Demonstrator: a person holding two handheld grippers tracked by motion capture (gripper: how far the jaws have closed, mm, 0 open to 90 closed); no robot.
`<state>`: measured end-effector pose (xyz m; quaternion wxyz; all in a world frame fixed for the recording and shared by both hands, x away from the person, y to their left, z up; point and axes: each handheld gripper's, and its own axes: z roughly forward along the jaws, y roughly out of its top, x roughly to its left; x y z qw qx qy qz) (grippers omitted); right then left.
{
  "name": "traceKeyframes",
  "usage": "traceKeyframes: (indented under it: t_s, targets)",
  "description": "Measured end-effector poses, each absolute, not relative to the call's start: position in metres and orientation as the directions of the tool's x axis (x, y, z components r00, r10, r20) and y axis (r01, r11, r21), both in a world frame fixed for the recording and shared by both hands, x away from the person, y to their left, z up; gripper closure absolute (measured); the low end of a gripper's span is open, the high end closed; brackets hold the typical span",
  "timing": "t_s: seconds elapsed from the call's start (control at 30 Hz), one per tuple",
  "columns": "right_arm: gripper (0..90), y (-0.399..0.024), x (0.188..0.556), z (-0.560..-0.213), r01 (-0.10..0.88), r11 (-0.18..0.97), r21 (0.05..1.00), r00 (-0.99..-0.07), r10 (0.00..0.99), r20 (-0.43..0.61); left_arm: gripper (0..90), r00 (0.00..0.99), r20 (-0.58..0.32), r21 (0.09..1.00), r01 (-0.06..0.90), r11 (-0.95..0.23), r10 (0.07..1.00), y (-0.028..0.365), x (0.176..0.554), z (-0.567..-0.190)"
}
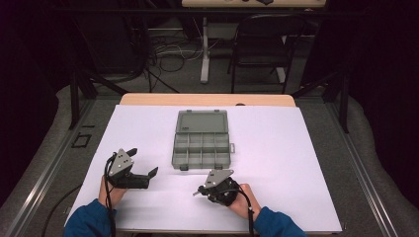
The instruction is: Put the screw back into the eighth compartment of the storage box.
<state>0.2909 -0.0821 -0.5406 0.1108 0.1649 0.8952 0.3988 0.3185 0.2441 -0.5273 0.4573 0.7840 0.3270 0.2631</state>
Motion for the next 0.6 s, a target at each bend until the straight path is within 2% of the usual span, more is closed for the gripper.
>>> traceKeyframes:
  t_s: [0.6]
  targets:
    - [87.5, -0.097, 0.293, -0.531, 0.213, 0.607, 0.766, -0.898, 0.431, -0.092, 0.0, 0.65, 0.116, 0.888, 0.27, -0.371, 0.751, 0.243, 0.318, -0.527]
